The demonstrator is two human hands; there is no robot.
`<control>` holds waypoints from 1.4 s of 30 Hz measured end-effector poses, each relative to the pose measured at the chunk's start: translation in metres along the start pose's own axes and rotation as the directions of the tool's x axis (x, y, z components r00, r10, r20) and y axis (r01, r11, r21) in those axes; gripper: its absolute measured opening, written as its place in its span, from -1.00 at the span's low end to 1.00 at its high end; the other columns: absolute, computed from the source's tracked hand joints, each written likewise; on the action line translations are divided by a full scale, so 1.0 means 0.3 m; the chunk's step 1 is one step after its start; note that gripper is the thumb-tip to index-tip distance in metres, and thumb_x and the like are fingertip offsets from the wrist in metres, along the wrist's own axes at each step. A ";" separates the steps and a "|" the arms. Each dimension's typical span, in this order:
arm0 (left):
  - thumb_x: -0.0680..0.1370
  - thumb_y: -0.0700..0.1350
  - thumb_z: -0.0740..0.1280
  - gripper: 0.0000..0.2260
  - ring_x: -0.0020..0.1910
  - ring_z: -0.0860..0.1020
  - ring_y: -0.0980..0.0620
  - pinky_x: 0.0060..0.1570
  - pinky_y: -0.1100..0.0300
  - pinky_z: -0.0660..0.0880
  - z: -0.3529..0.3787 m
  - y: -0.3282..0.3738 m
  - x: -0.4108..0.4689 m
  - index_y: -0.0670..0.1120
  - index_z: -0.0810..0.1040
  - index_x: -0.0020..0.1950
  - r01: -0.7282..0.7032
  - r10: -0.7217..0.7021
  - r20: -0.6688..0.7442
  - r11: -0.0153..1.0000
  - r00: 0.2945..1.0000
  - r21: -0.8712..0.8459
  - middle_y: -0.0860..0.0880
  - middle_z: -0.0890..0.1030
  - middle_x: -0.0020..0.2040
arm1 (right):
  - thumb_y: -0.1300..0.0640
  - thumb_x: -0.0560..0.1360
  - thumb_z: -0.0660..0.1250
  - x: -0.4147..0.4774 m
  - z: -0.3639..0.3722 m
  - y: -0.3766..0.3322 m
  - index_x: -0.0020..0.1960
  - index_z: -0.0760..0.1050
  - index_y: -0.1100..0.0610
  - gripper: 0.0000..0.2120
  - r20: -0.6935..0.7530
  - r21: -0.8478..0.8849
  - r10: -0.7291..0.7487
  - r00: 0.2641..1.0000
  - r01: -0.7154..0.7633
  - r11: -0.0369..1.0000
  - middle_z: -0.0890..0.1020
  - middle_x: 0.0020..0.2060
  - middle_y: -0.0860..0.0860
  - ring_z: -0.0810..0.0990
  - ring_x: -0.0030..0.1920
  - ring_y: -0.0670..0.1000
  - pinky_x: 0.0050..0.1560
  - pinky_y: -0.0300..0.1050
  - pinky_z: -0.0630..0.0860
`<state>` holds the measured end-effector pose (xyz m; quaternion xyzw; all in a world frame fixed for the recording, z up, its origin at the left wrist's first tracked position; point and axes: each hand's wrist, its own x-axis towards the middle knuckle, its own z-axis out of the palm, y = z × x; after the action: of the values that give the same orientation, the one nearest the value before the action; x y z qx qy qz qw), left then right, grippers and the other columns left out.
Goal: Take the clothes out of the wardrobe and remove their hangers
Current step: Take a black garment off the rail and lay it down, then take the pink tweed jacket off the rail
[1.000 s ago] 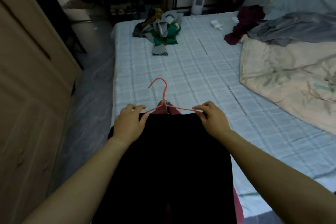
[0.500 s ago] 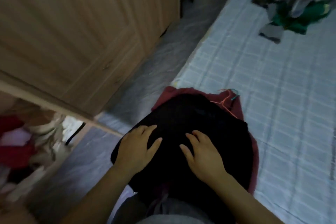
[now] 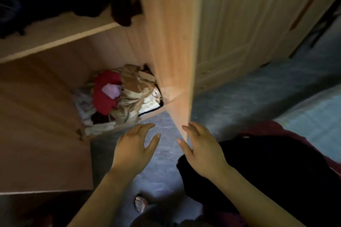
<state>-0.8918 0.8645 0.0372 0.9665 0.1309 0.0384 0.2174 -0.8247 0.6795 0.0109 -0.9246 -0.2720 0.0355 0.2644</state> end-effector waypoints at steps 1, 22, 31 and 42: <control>0.47 0.26 0.06 -0.47 0.10 0.58 -0.10 0.04 0.01 0.50 -0.060 -0.074 0.020 -0.03 0.55 0.21 0.002 -0.002 -0.038 1.000 0.999 -0.004 -0.05 0.61 0.15 | -0.19 0.52 0.06 0.063 0.035 -0.081 0.13 0.55 0.16 -0.50 -0.021 -0.004 -0.044 0.999 0.044 0.999 0.59 0.10 0.14 0.59 0.04 0.16 -0.03 -0.04 0.55; 0.51 0.25 0.05 -0.50 0.17 0.48 -0.10 0.08 -0.01 0.46 -1.476 -1.031 0.875 0.03 0.43 0.31 0.003 0.124 -0.642 0.981 0.757 0.193 -0.08 0.52 0.20 | -0.11 0.55 0.14 1.609 -0.092 -1.581 0.29 0.43 0.19 -0.53 -0.424 -0.145 -0.674 0.605 0.689 0.710 0.46 0.24 0.13 0.43 0.25 0.14 0.16 -0.01 0.43; 0.44 0.33 0.00 -0.43 0.09 0.53 -0.09 0.05 -0.05 0.47 -2.168 -1.082 1.356 0.01 0.48 0.22 -0.033 0.315 -0.798 0.937 0.513 0.348 -0.10 0.57 0.10 | -0.07 0.57 0.18 2.211 -0.553 -2.093 0.24 0.47 0.17 -0.61 -0.563 -0.261 -0.752 0.343 0.789 0.556 0.52 0.15 0.13 0.49 0.14 0.06 0.07 -0.26 0.32; 0.55 0.12 0.22 -0.68 0.02 0.53 -0.10 -0.07 0.12 0.41 -2.812 -0.901 1.741 -0.07 0.53 0.15 -0.198 0.499 -0.835 0.865 0.232 0.462 -0.12 0.58 0.04 | -0.05 0.55 0.21 2.504 -1.099 -2.467 0.17 0.50 0.12 -0.69 -0.648 -0.582 -0.755 0.100 0.575 0.575 0.55 0.09 0.07 0.49 0.09 0.02 -0.02 -0.24 0.30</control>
<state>-0.5634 1.5869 0.6914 0.7837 0.0142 0.6195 -0.0419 -0.4757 1.4436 0.7287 -0.5993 -0.4901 -0.5764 0.2616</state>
